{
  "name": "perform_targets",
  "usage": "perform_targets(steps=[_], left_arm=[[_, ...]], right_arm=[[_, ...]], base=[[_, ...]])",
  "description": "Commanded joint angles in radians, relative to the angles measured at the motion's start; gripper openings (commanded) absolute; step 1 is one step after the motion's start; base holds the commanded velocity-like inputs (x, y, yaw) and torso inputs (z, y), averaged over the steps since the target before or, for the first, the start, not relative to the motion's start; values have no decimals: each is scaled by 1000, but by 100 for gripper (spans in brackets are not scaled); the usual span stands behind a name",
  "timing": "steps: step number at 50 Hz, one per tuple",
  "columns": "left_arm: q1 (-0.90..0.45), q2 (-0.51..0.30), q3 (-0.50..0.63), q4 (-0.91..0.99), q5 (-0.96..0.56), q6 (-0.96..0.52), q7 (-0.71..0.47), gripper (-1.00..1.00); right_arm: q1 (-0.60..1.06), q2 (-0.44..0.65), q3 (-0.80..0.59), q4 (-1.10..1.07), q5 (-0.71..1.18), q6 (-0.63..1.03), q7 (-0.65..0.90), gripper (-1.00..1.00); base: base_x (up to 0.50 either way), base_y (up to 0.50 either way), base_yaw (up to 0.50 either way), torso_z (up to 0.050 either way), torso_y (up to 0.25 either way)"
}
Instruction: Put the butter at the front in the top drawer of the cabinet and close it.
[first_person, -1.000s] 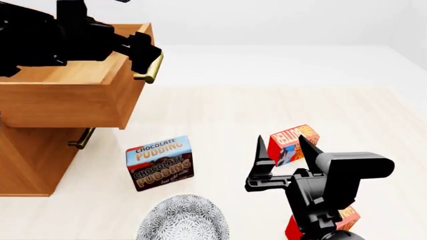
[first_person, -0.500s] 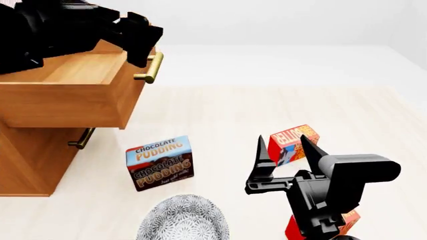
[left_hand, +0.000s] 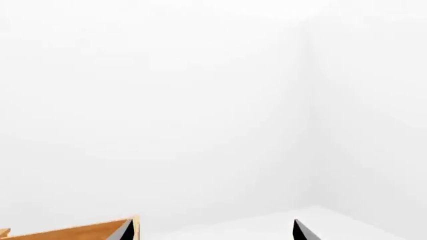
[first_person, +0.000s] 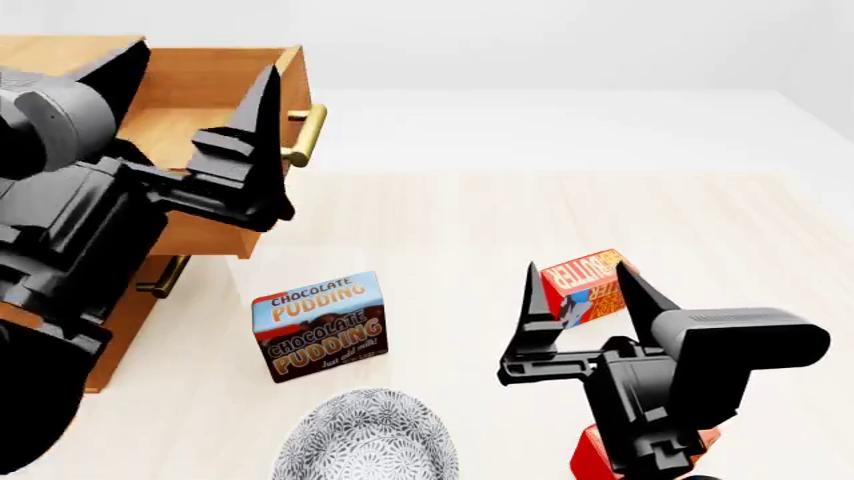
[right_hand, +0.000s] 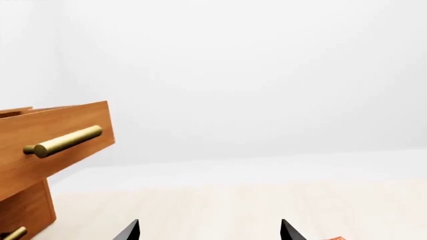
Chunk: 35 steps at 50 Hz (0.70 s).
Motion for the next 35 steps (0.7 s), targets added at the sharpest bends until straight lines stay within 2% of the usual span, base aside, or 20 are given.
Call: perform_targets(steps=[1, 9, 11, 18, 24, 35], left_arm=[[495, 85, -10, 211, 382, 400, 170, 100], [689, 165, 89, 127, 645, 716, 276, 100], [735, 173, 99, 100, 616, 758, 314, 100], [822, 208, 108, 19, 651, 899, 362, 100], [842, 240, 70, -6, 637, 992, 367, 100], [872, 266, 74, -34, 658, 1107, 398, 100]], right_arm=[[3, 8, 0, -7, -12, -9, 11, 100], [-4, 14, -16, -6, -51, -38, 12, 100], [-12, 20, -25, -13, -77, -51, 17, 100], [-24, 38, -34, -48, -142, -83, 37, 100], [-17, 41, -39, -48, -147, -86, 38, 100], [19, 45, -9, -36, -98, -56, 43, 100]], base=[[0, 0, 0, 0, 0], [0, 0, 0, 0, 0], [0, 0, 0, 0, 0], [0, 0, 0, 0, 0], [0, 0, 0, 0, 0], [0, 0, 0, 0, 0]])
